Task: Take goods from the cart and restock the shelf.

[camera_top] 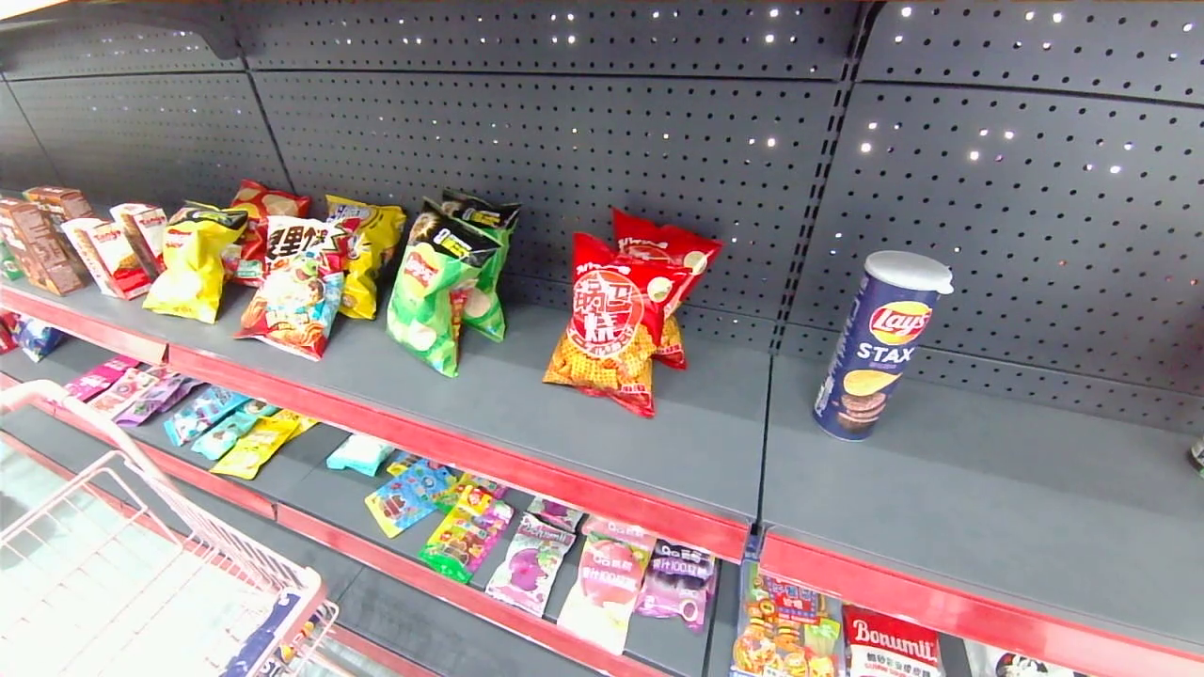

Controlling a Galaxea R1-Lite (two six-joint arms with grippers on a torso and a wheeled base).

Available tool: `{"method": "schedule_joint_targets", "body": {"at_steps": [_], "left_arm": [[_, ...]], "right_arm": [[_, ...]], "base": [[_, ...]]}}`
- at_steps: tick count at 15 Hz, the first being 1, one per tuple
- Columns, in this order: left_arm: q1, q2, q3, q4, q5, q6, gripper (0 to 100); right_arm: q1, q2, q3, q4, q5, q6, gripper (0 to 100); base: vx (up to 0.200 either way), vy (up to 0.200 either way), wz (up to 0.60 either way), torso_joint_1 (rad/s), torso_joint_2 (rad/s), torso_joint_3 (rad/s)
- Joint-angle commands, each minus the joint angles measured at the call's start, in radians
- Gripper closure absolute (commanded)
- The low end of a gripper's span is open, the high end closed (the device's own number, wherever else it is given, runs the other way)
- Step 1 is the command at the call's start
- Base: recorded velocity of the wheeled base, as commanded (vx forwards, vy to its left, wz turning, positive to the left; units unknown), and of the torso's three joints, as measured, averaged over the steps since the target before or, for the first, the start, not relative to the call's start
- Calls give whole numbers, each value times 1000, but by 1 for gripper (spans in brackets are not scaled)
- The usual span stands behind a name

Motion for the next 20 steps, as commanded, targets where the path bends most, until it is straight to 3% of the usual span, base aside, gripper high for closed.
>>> {"method": "schedule_joint_targets", "body": {"at_steps": [1,2,3,4,5,6,9,10,11,13,17,19,20], "left_arm": [[-51,677,-658,-138,-45,-165,0],[-15,811,-791,-127,4,-170,0],[89,857,-834,-58,122,-88,0],[235,877,-842,79,259,99,0],[384,894,-848,208,311,277,0],[416,935,-839,287,234,277,0],[414,1091,-824,458,30,257,0],[414,1119,-821,478,15,240,0],[414,1145,-821,473,33,209,0],[413,1154,-822,467,113,214,0],[370,1269,-748,344,87,122,0],[373,1314,-722,359,93,111,0],[380,1354,-709,398,98,129,0]], "right_arm": [[1,1,0,0,1,0,0],[1,1,0,0,1,-2,0],[1,1,0,0,4,0,0],[1,1,0,0,2,0,0],[1,1,0,0,2,0,0],[1,1,0,0,2,0,0],[1,1,0,0,8,0,0],[1,1,0,0,10,0,0],[1,1,0,0,10,0,0],[1,1,0,0,10,1,0],[1,1,0,0,10,-2,0],[1,1,0,0,8,0,0],[1,1,0,0,8,0,0]], "base": [[0,0,0,0,0,0],[0,0,0,0,0,0],[0,0,0,0,0,0],[0,0,0,0,0,0],[0,0,0,0,0,0],[0,0,0,0,0,0],[0,0,0,0,0,0],[0,0,0,0,0,0],[0,0,0,0,0,0],[0,0,0,0,0,0],[0,0,0,0,0,0],[0,0,0,0,0,0],[0,0,0,0,0,0]]}}
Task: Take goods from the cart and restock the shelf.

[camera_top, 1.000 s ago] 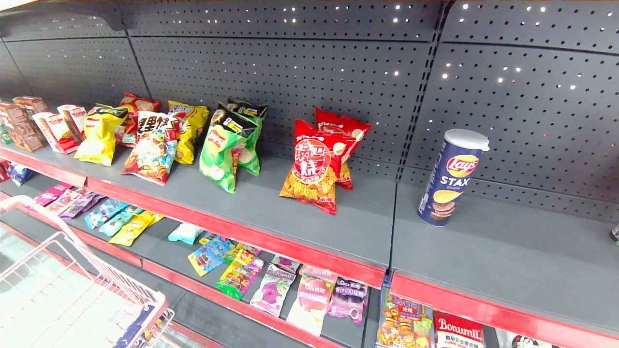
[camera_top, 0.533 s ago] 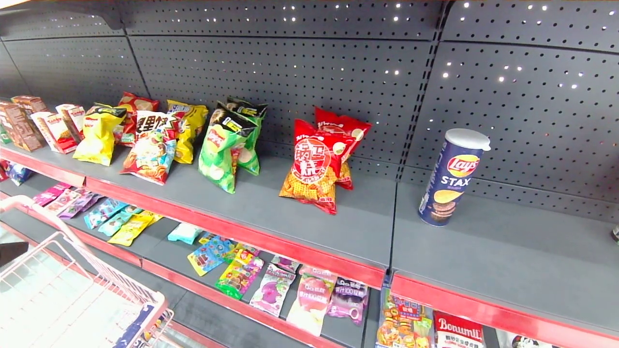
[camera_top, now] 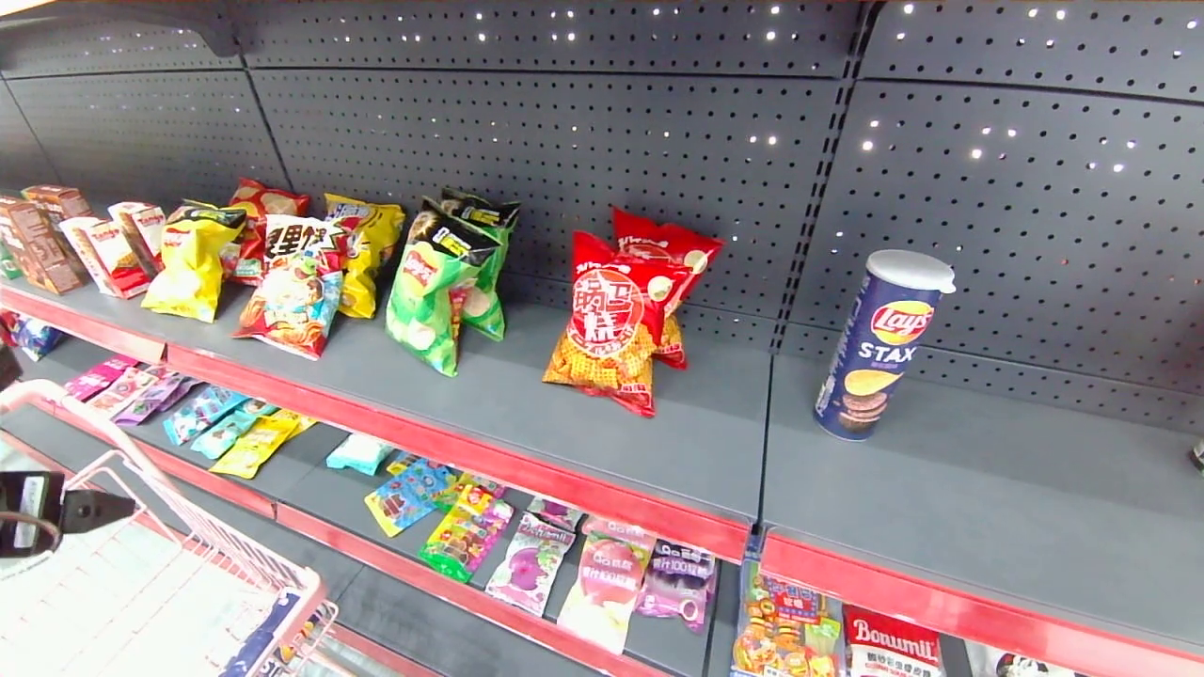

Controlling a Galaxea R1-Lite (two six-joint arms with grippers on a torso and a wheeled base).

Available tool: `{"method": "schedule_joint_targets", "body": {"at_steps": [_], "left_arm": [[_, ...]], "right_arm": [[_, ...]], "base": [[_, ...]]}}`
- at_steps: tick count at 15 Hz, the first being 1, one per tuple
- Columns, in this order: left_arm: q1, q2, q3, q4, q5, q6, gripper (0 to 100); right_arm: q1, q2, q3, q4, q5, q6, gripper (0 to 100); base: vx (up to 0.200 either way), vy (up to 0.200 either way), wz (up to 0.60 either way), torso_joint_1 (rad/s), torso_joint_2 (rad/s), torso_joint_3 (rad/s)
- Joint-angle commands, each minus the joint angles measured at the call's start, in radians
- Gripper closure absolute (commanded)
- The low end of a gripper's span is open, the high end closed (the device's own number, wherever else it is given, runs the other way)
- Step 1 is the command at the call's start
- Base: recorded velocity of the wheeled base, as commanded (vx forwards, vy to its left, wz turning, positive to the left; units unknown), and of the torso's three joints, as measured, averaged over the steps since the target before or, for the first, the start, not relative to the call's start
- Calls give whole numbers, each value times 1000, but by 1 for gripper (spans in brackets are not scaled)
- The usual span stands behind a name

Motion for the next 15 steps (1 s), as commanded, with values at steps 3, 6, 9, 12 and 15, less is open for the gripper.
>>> {"method": "schedule_joint_targets", "body": {"at_steps": [3,6,9,12,15], "left_arm": [[100,166,10,7,17,168,0],[120,199,17,-17,-55,210,0],[134,207,7,-17,-51,214,0],[135,228,1,-39,-52,214,0],[135,232,4,-39,-52,217,0]], "right_arm": [[0,1,0,0,0,0,0],[0,1,0,0,1,-2,0],[0,1,0,0,1,-2,0],[0,1,0,0,1,-2,0],[0,1,0,0,1,-2,0]], "base": [[0,0,0,0,0,0],[0,0,0,0,0,0],[0,0,0,-40,74,41],[0,0,0,-149,333,175],[0,0,0,-154,346,183]]}}
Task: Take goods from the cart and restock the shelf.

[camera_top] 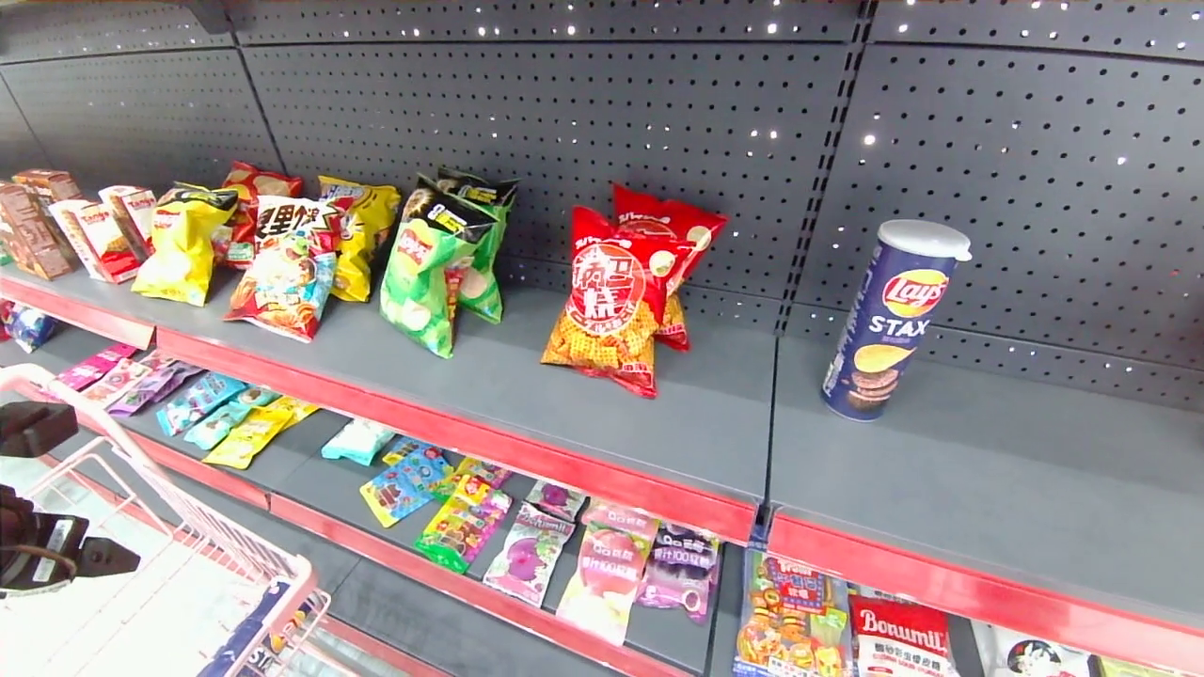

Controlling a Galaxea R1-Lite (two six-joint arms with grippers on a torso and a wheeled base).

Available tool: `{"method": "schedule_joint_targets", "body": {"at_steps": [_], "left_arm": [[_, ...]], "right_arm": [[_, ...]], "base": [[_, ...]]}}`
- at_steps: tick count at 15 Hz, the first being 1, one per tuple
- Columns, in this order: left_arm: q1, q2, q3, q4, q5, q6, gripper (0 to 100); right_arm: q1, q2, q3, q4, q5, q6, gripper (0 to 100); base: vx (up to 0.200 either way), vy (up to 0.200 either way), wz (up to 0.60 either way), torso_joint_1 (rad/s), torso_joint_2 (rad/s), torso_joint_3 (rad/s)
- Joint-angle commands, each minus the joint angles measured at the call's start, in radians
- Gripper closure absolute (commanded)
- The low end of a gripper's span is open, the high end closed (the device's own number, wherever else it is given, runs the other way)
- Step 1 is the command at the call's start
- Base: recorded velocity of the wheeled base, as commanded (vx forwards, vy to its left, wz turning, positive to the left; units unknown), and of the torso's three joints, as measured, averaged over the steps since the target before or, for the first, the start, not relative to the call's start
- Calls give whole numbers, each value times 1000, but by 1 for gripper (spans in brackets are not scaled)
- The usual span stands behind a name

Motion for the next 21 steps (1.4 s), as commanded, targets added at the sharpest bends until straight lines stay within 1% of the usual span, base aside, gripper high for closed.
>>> {"method": "schedule_joint_targets", "body": {"at_steps": [1,10,18,20,21], "left_arm": [[0,1,0,-1,0,-1,0],[0,-16,6,-1,0,-1,0],[2,-19,6,-1,-2,-1,0],[5,-15,6,-1,-2,-1,0],[25,-2,4,-1,-2,1,0]], "right_arm": [[0,1,0,0,1,-1,0],[0,1,0,0,1,-1,0],[0,1,0,0,1,-1,0],[0,1,0,0,1,-1,0],[0,1,0,0,1,1,0]], "base": [[0,0,0,-159,349,178],[0,0,0,-168,379,206],[0,0,0,-228,539,308],[0,0,0,-119,312,183],[0,0,0,-51,134,85]]}}
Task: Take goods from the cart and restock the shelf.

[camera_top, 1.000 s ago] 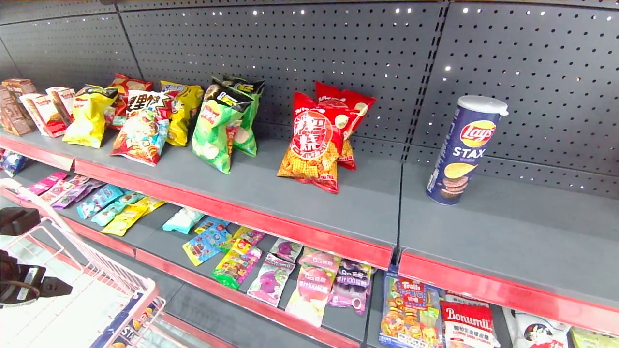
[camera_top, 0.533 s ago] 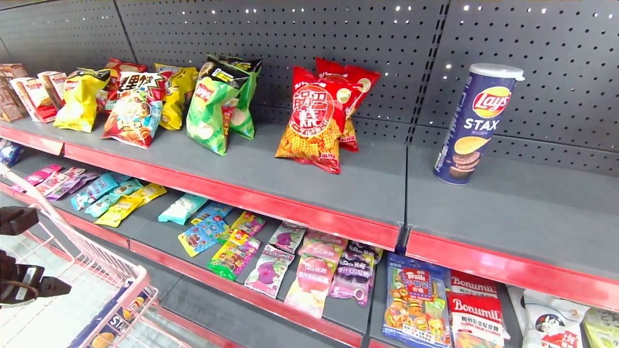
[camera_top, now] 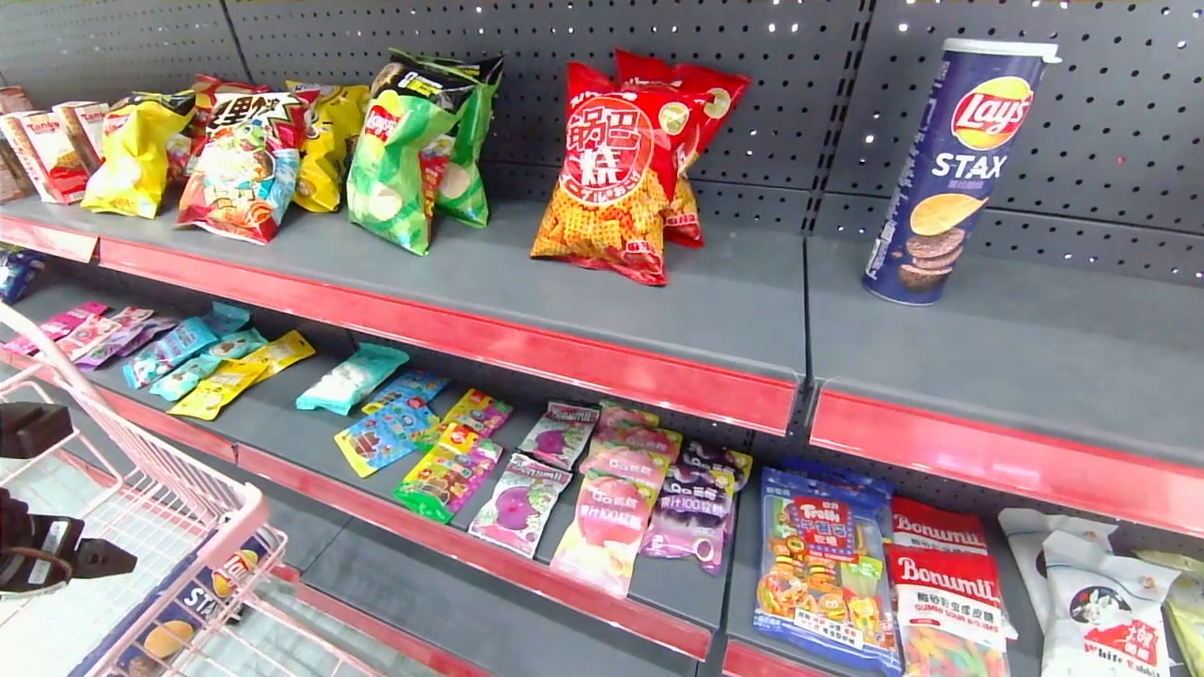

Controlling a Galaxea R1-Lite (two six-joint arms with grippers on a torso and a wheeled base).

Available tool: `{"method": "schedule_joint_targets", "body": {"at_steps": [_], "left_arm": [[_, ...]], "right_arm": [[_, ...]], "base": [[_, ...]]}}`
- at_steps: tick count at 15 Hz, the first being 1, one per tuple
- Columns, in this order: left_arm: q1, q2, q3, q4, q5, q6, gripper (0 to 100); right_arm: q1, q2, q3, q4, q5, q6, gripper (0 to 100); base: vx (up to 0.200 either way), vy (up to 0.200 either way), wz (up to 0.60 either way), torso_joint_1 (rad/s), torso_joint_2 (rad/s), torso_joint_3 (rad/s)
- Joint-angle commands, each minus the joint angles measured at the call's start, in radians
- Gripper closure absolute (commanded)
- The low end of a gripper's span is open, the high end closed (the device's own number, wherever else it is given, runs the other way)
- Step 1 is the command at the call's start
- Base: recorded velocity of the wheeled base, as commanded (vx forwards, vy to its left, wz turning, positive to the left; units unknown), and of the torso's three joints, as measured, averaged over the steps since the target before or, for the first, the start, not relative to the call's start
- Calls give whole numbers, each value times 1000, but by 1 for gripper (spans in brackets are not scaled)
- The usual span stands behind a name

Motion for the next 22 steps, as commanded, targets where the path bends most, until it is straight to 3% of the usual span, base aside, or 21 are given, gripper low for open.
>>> {"method": "schedule_joint_targets", "body": {"at_steps": [1,4,6,8,10,12,15,22], "left_arm": [[30,19,-4,0,2,2,0],[109,96,-27,-8,3,20,0],[118,176,-20,-20,-1,36,0],[86,277,-29,-74,-8,65,0],[56,325,-26,-126,-11,65,0],[-6,409,-44,-195,-44,83,0],[-80,452,-73,-196,-109,88,0],[-82,533,-70,-203,-107,106,0]], "right_arm": [[0,1,0,0,0,0,0],[0,1,0,0,-1,0,0],[0,1,0,0,-1,-1,0],[0,1,0,0,-1,-3,0],[0,1,0,0,-1,-5,0],[0,1,0,0,-6,-8,0],[0,1,0,2,-4,-8,0],[0,1,0,0,-6,-8,0]], "base": [[0,0,0,-32,76,51],[0,0,0,0,0,0],[0,0,0,0,0,0],[0,0,0,0,0,0],[0,0,0,0,0,0],[0,0,0,0,0,0],[0,0,0,0,0,0],[0,0,0,0,0,0]]}}
